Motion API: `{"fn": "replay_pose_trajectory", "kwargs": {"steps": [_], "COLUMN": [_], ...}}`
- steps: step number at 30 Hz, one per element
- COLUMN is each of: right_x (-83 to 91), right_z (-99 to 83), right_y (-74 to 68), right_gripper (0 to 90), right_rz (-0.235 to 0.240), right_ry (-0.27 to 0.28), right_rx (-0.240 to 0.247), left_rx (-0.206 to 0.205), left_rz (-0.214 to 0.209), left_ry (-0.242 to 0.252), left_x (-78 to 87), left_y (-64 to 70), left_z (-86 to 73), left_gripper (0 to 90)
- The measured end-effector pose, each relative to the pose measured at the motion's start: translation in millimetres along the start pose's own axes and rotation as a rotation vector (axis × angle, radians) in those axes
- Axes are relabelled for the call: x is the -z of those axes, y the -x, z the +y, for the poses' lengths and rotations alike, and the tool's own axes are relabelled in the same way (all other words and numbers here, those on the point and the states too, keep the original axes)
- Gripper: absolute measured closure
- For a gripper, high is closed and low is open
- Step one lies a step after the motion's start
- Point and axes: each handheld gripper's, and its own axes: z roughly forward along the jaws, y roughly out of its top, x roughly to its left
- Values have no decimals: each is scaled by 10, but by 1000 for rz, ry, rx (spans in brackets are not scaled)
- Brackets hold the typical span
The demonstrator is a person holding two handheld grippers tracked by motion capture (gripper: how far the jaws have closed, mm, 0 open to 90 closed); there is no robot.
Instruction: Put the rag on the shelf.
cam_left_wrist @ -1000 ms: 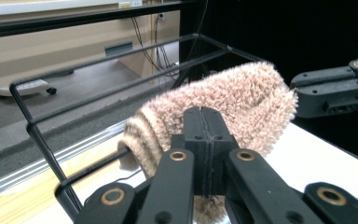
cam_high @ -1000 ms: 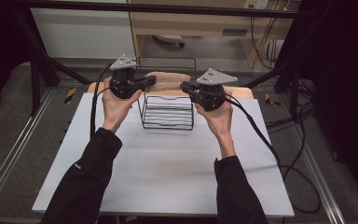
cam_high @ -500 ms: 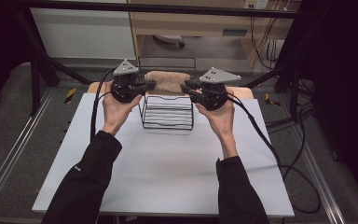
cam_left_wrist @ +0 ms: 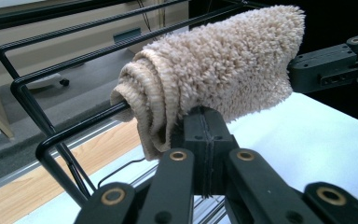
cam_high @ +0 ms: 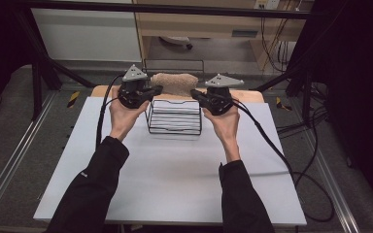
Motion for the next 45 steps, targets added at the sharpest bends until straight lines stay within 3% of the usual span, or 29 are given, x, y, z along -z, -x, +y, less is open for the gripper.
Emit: {"fn": "replay_pose_trajectory", "kwargs": {"steps": [10, 18, 24, 34, 40, 45], "right_x": [100, 338, 514, 719, 820, 899], "right_z": [22, 38, -93, -474, -788, -1071], "right_y": [-26, -44, -38, 41, 85, 113], "right_gripper": [864, 670, 473, 173, 88, 34], "right_rz": [11, 30, 28, 16, 23, 19], "right_ry": [32, 54, 39, -8, -48, -113], "right_rx": [2, -10, -31, -70, -107, -136], "left_rx": [8, 3, -15, 6, 18, 36], "left_rz": [-10, -18, -20, -36, -24, -25], "left_ry": [16, 1, -33, -81, -115, -129], "left_x": [76, 260, 396, 539, 619, 706], "left_y": [15, 49, 70, 79, 78, 65], "left_z": [0, -67, -299, -809, -1155, -1430], "left_gripper": [869, 693, 561, 329, 209, 144]}}
